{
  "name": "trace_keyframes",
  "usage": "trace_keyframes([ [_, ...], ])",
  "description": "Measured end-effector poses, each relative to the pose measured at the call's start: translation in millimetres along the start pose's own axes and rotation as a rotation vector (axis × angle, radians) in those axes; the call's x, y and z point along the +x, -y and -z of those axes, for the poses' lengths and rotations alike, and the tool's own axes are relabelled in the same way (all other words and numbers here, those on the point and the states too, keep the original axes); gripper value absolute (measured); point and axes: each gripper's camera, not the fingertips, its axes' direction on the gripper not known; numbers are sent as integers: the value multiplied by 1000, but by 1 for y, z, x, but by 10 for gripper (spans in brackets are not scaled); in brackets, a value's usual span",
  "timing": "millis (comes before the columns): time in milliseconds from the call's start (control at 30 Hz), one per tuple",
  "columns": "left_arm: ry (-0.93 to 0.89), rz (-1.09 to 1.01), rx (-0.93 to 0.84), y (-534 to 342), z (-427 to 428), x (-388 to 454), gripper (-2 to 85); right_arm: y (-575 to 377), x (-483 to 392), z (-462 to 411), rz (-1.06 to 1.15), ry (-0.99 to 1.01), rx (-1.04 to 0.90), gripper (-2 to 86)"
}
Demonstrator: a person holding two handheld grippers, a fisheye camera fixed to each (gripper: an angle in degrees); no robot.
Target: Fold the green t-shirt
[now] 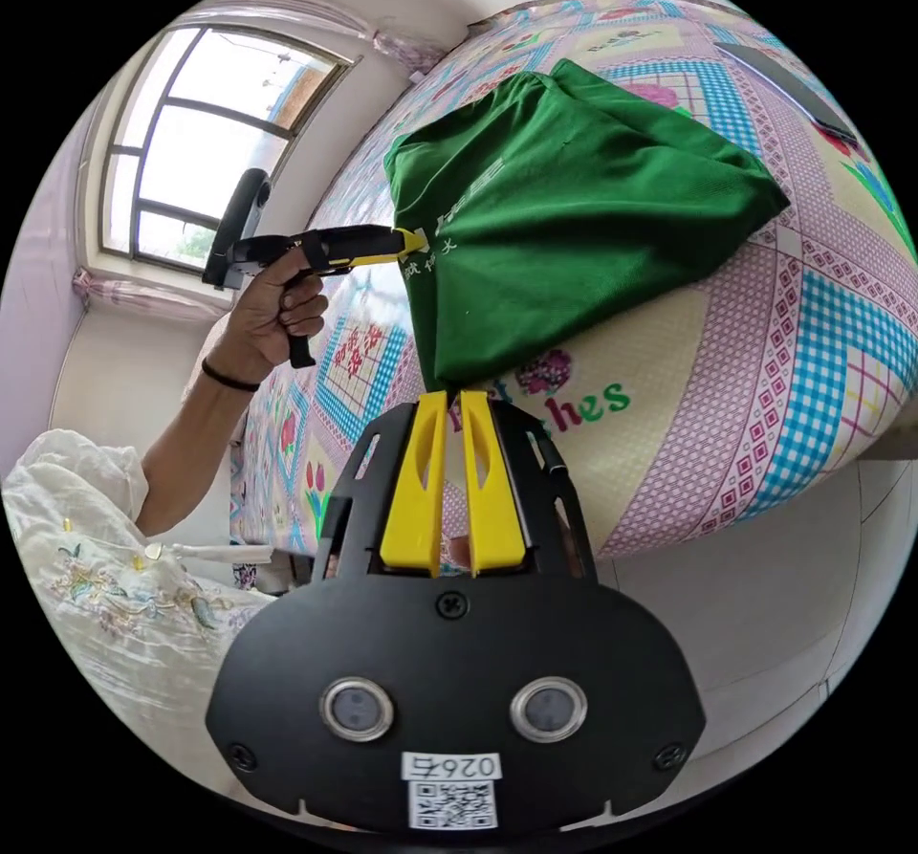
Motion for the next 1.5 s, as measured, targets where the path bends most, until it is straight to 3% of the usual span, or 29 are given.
trace_keyframes([
  [200,22,63,-35,-77,39,-71,49,-15,-36,0,85,-41,-20,7],
  [467,-114,168,-13,-153,76,-146,54,-9,-81,-4,145,-163,56,45],
  [833,-101,147,-13,-214,113,-175,63,-6,-138,-38,179,-219,61,77],
  [1133,-164,167,120,-293,163,-194,98,-5,-161,-40,92,-287,152,107],
  [1300,-247,233,204,-337,181,-204,98,13,-165,-54,84,-332,135,101],
  [1500,-254,263,267,-374,202,-206,94,30,-185,-58,103,-324,141,-6],
])
